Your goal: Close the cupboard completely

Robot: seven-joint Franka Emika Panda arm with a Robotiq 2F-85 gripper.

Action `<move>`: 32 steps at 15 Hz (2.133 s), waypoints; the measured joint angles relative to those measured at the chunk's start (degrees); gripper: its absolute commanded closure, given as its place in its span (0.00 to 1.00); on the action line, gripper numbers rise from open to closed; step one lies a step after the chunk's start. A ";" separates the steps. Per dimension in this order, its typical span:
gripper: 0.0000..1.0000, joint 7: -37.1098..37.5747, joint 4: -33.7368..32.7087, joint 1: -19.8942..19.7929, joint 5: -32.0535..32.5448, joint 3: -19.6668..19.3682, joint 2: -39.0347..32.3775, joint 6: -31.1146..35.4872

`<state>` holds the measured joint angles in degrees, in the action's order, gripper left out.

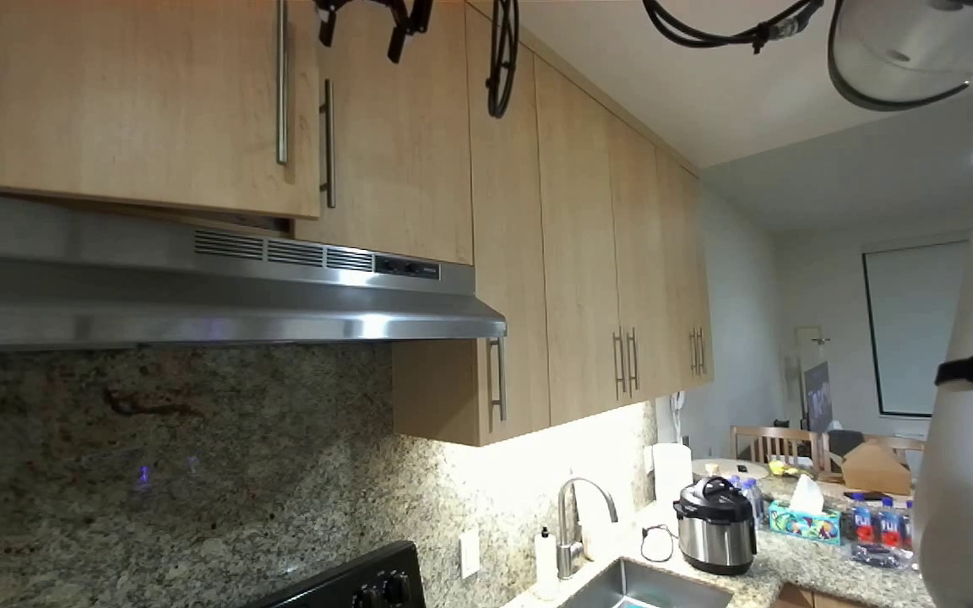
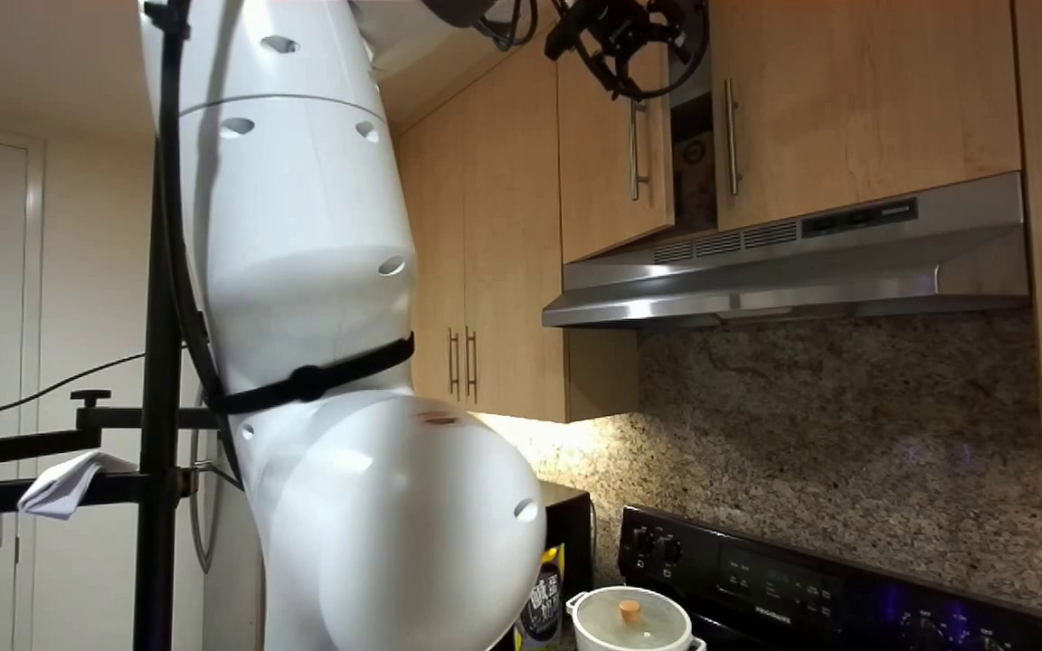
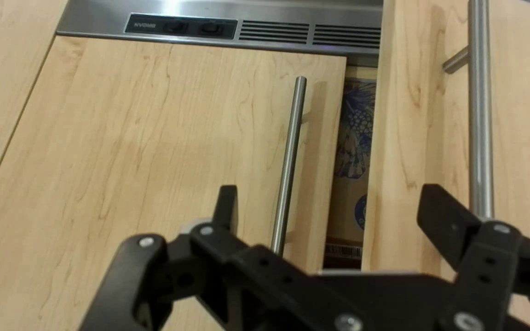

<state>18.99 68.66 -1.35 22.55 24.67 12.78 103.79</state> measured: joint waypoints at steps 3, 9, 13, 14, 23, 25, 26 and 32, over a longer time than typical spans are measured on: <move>0.00 -1.87 -3.42 2.36 -0.18 -1.56 -1.54 -3.28; 0.00 -5.89 -7.32 2.44 -2.59 -1.53 -2.69 -10.80; 0.00 -9.37 -8.90 2.45 -2.60 -1.28 -2.92 -16.32; 0.00 -10.24 -9.33 2.45 -2.59 -1.23 -3.04 -17.73; 0.00 -10.88 -17.82 7.65 -1.29 -2.07 -7.24 -40.30; 0.00 -10.88 -19.36 7.65 -1.29 -1.71 -8.11 -42.26; 0.00 -10.88 -20.27 8.08 -1.29 -1.84 -8.65 -43.49; 0.00 -10.72 -25.61 9.77 -1.95 -1.93 -11.79 -49.97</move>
<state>8.27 43.04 8.42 20.60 22.75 0.99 53.82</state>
